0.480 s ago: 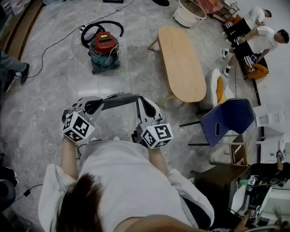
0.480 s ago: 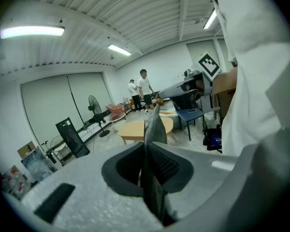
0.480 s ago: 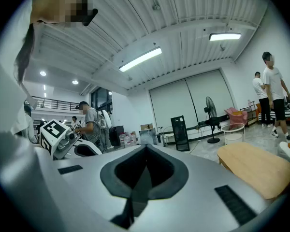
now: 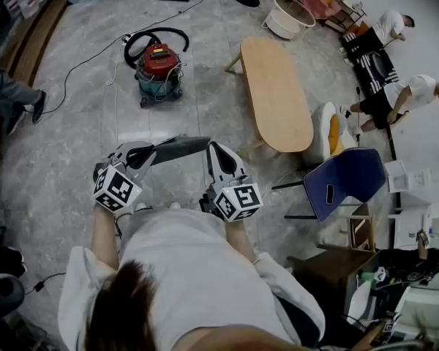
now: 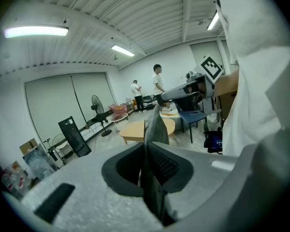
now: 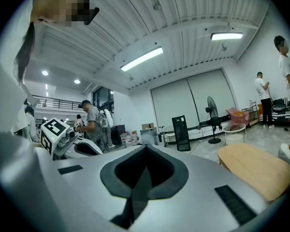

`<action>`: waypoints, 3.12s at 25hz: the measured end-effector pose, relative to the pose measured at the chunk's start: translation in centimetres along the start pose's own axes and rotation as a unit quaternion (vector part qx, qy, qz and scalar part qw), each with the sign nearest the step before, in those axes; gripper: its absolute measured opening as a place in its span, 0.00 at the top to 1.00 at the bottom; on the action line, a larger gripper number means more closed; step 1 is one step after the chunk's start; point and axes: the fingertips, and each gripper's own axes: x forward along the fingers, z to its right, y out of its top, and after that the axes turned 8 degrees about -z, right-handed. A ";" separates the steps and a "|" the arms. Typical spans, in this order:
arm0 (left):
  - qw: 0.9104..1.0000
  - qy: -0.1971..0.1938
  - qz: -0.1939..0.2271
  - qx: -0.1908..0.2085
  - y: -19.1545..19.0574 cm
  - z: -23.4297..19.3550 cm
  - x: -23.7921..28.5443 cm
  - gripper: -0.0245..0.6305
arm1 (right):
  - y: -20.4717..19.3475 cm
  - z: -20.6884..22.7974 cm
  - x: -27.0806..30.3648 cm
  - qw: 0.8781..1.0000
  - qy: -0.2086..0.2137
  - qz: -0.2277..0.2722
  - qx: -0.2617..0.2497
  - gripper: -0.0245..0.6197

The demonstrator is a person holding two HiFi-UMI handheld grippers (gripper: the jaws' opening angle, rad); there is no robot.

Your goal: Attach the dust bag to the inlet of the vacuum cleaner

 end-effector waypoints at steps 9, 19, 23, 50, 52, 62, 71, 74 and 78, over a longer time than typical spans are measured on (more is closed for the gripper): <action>1.000 0.009 -0.005 -0.014 0.3 1.0 0.4 0.90 | 0.5 0.7 -1.7 1.000 0.004 0.024 0.004 0.96; 0.999 -0.008 0.000 -0.040 -0.7 -1.3 2.5 0.90 | -0.7 2.7 1.4 0.999 -0.022 0.007 0.031 0.96; 0.999 -0.016 0.006 -0.043 -1.3 -3.9 4.2 0.90 | -0.5 3.5 4.3 0.999 -0.028 0.003 0.035 0.96; 0.990 0.002 0.047 -0.133 -0.5 -19.6 7.5 0.90 | 4.6 7.1 17.0 0.998 -0.046 -0.017 0.035 0.96; 0.988 0.007 0.049 -0.148 -0.3 -20.3 8.5 0.90 | 4.6 8.2 18.1 0.998 -0.036 -0.019 0.040 0.96; 0.975 0.083 0.013 -0.204 -0.6 -25.9 15.7 0.90 | 6.6 16.9 25.6 0.998 0.025 -0.028 0.056 0.96; 0.962 0.161 0.023 -0.218 2.7 -30.3 17.8 0.90 | 8.9 22.1 28.6 0.996 0.080 -0.032 0.039 0.96; 0.957 0.181 0.028 -0.225 3.1 -31.3 17.9 0.90 | 9.1 23.1 29.4 0.995 0.088 -0.033 0.036 0.96; 0.944 0.194 0.039 -0.265 3.0 -31.6 18.2 0.90 | 8.9 24.1 29.8 0.994 0.090 -0.037 0.040 0.96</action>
